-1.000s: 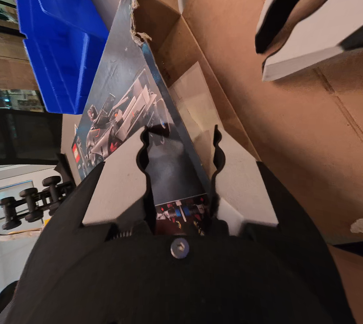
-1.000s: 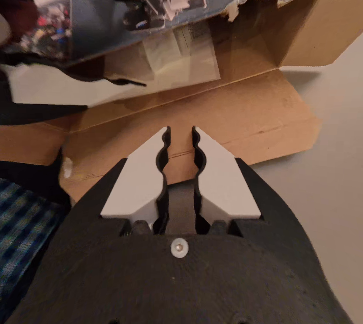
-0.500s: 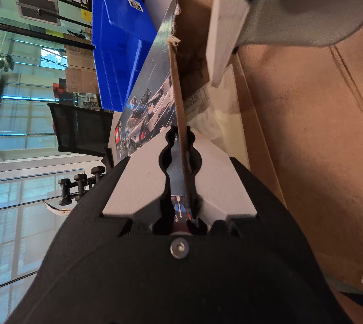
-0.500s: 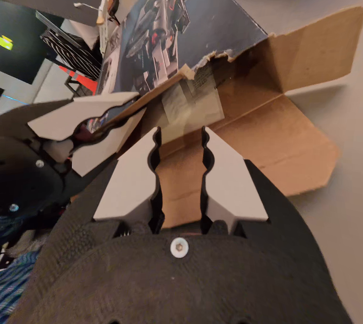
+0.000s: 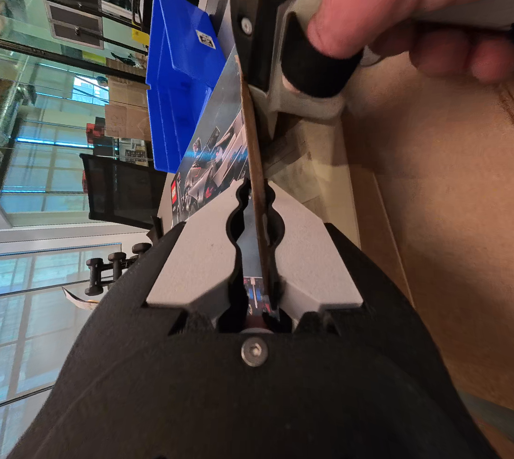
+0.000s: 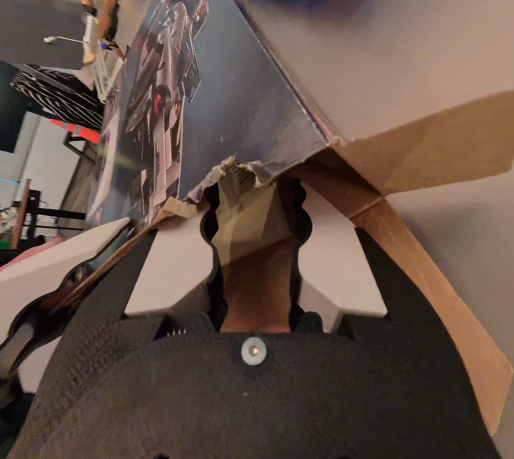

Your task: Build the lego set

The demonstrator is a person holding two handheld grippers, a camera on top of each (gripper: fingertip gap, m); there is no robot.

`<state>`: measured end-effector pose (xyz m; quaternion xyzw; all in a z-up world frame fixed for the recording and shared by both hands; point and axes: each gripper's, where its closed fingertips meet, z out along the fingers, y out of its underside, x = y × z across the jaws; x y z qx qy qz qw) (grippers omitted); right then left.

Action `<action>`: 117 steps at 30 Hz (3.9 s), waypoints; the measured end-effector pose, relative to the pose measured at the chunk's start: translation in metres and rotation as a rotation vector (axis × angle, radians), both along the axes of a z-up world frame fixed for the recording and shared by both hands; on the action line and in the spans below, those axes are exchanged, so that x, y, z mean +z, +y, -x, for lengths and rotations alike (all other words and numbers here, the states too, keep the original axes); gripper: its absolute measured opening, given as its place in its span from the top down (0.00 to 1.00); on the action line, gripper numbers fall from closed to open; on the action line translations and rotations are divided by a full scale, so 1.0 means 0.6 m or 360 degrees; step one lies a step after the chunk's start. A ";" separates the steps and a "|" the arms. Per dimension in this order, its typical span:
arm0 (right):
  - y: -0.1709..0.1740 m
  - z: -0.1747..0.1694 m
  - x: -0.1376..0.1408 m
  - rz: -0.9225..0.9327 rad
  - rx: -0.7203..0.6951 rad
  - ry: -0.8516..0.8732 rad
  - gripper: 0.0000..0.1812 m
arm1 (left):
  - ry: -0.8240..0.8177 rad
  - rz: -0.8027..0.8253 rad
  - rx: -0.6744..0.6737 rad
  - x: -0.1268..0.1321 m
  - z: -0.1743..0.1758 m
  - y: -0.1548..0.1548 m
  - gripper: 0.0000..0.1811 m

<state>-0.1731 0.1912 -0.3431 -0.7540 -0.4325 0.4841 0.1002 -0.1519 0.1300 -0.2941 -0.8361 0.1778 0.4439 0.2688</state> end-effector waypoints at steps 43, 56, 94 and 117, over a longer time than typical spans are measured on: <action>-0.017 0.020 -0.008 0.0418 -0.0083 0.0135 0.86 | -0.0014 -0.0037 -0.0016 -0.001 -0.011 0.017 0.98; -0.023 0.022 0.019 0.0427 0.0007 0.0224 1.00 | -0.0016 -0.0051 -0.0011 0.011 -0.007 0.020 0.97; 0.124 -0.352 0.155 0.0095 -0.0021 0.0272 1.00 | -0.0695 -0.0167 -0.0700 0.022 -0.188 0.013 0.38; 0.160 -0.375 0.247 0.0075 -0.0020 0.0705 0.66 | -0.0884 -0.0392 -0.0833 0.183 -0.204 0.061 1.00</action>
